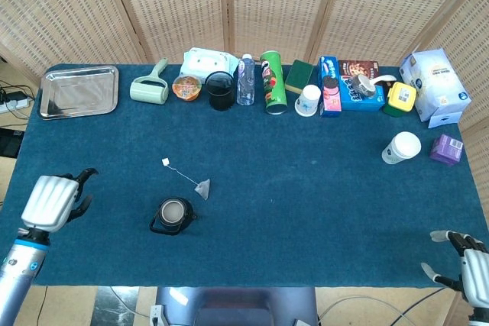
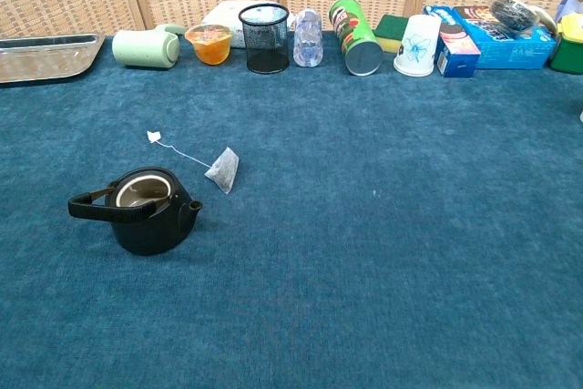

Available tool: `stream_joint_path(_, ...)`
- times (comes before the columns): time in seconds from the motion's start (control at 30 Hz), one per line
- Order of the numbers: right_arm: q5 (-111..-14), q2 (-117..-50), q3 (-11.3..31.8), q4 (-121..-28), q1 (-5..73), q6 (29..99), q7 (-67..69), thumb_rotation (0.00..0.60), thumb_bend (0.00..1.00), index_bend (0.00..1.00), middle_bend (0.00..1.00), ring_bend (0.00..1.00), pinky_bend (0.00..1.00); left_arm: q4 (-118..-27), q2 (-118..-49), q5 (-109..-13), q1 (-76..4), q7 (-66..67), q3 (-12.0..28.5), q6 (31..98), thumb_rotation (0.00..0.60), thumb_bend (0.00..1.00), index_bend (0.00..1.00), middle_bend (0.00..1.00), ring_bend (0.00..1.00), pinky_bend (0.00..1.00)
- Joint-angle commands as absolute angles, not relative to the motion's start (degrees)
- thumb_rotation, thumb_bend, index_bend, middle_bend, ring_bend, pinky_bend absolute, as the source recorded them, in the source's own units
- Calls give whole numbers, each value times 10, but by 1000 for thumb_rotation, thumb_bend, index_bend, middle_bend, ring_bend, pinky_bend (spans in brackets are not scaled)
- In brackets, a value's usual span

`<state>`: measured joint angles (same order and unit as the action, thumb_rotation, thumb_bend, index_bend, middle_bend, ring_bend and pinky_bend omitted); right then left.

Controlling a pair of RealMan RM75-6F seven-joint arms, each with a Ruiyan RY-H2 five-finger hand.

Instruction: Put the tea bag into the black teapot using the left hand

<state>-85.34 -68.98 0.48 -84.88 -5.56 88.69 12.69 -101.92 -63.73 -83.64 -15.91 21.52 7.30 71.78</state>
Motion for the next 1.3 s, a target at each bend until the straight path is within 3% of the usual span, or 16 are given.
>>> stream_joint_path(0.03, -850, -689, 7, -848, -54, 883, 129, 600, 216, 354, 390, 313, 289, -1010, -648, -809, -194, 246, 89, 678, 600, 378, 313, 914, 851, 871)
stream_joint_path(0.2, -836, -690, 12, -843, -52, 872, 134, 600, 216, 354, 390, 314, 295, -979, -674, -742, -261, 287, 113, 590, 600, 351, 318, 1000, 968, 940)
stream_joint_path(0.57, -822, -691, 16, -834, -56, 865, 143, 600, 217, 354, 390, 315, 297, -931, -703, -635, -348, 304, 127, 494, 600, 513, 350, 1000, 999, 956)
stream_joint_path(0.67, -821, -691, 17, -833, -56, 863, 143, 600, 216, 354, 390, 315, 298, -914, -708, -620, -364, 299, 125, 478, 600, 511, 351, 1000, 999, 956)
stream_joint_path(0.83, -818, -690, 19, -834, -55, 859, 141, 600, 218, 354, 391, 316, 298, -870, -729, -605, -388, 288, 121, 461, 600, 422, 383, 1000, 1000, 956)
stream_joint_path(1.07, -814, -690, 21, -838, -54, 856, 136, 600, 217, 354, 391, 316, 298, -813, -764, -602, -410, 252, 117, 447, 600, 412, 495, 1000, 1000, 956)
stream_joint_path(1.3, -807, -688, 25, -841, -54, 852, 132, 600, 216, 354, 391, 316, 298, -762, -796, -598, -431, 244, 108, 441, 600, 413, 504, 1000, 1000, 956)
